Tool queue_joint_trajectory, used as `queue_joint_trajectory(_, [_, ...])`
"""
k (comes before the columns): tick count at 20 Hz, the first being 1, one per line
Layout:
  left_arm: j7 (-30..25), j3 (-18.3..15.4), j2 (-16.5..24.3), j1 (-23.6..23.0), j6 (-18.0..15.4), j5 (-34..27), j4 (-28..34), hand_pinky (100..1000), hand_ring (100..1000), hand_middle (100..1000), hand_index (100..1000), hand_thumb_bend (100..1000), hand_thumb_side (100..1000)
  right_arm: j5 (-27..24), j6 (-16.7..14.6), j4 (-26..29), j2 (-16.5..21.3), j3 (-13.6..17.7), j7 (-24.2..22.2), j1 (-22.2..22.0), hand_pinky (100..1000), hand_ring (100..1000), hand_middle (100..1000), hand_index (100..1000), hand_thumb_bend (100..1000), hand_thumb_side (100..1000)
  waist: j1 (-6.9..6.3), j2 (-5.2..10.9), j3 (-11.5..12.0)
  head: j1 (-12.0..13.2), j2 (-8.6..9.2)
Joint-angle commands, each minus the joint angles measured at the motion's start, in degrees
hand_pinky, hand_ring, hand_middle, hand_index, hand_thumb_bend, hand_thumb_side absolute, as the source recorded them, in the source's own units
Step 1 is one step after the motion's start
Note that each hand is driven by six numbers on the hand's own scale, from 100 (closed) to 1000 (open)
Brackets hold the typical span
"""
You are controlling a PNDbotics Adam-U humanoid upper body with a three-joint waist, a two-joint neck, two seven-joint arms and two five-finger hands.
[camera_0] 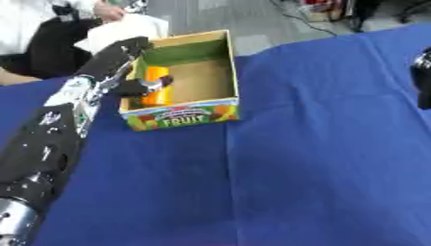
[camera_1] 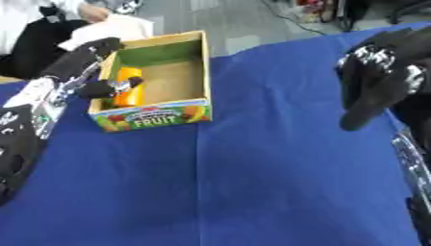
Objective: Pick up objects on the table and place them in the box.
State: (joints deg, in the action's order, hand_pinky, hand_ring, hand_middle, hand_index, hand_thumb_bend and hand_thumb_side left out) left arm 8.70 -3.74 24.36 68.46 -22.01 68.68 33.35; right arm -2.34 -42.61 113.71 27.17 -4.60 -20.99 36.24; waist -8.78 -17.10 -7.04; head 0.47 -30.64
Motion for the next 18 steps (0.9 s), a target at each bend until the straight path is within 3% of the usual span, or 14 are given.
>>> queue_joint_trajectory(1, [0.5, -0.7, 3.1, 1.7, -0.5, -2.3, 2.2, 1000, 1000, 1000, 1000, 1000, 969, 0.3, -0.9, 0.9, 1.3, 0.5, -0.9, 0.3, 100, 250, 203, 468, 100, 1000, 0.28, 1.55, 0.6, -0.5, 0.3])
queue_joint_trajectory(4, [1.3, -0.3, 4.5, 0.8, -1.8, -5.7, 4.4, 1000, 997, 1000, 1000, 1000, 907, 0.7, -0.8, 0.9, 1.8, 0.7, -0.6, -0.6, 100, 250, 203, 468, 100, 1000, 0.3, 2.19, 1.6, -1.3, -0.2])
queue_joint_trajectory(5, [1.8, 0.1, 5.1, 0.0, -2.7, -7.2, 6.0, 1000, 958, 1000, 1000, 1000, 887, 0.8, -0.7, 0.9, 2.0, 0.7, -0.5, -0.9, 100, 250, 203, 468, 100, 1000, 0.3, 2.47, 2.1, -1.7, -0.39])
queue_joint_trajectory(9, [3.8, 2.0, 7.4, -6.1, -6.0, -16.1, 14.9, 970, 903, 982, 998, 1000, 844, 1.2, -0.6, 0.9, 2.6, 0.9, 0.1, -2.3, 100, 250, 203, 468, 100, 1000, 0.46, 3.54, 3.8, -2.7, -1.11])
queue_joint_trajectory(10, [4.3, 2.5, 7.7, -8.0, -6.4, -19.1, 17.6, 849, 815, 904, 924, 1000, 808, 1.3, -0.5, 0.9, 2.7, 1.0, 0.2, -2.6, 100, 250, 202, 468, 100, 1000, 0.61, 3.78, 4.1, -2.9, -1.09])
queue_joint_trajectory(11, [5.2, 3.1, 8.0, -11.0, -7.0, -23.2, 21.5, 863, 826, 914, 937, 1000, 816, 1.5, -0.4, 0.9, 2.8, 1.1, 0.3, -3.0, 100, 250, 202, 468, 100, 1000, 0.81, 4.0, 4.6, -3.3, -0.9])
queue_joint_trajectory(12, [5.3, 3.9, 8.4, -13.8, -7.1, -27.1, 25.4, 728, 742, 842, 881, 947, 766, 1.7, -0.3, 0.9, 2.9, 1.2, 0.5, -3.3, 100, 248, 200, 468, 100, 1000, 1.0, 4.18, 5.0, -3.6, -0.7])
queue_joint_trajectory(14, [4.6, 5.6, 8.6, -19.9, -6.8, -35.0, 34.1, 628, 672, 781, 813, 899, 735, 2.1, -0.2, 0.9, 3.1, 1.4, 0.7, -4.1, 100, 256, 209, 467, 100, 1000, 1.48, 4.45, 5.9, -4.0, 0.03])
queue_joint_trajectory(18, [1.3, 6.9, 6.0, -31.3, -6.4, -48.6, 53.5, 565, 615, 739, 795, 877, 714, 3.3, 0.1, 0.9, 3.6, 1.8, 1.3, -5.4, 100, 264, 221, 467, 100, 1000, 2.38, 4.37, 7.2, -4.1, 2.32])
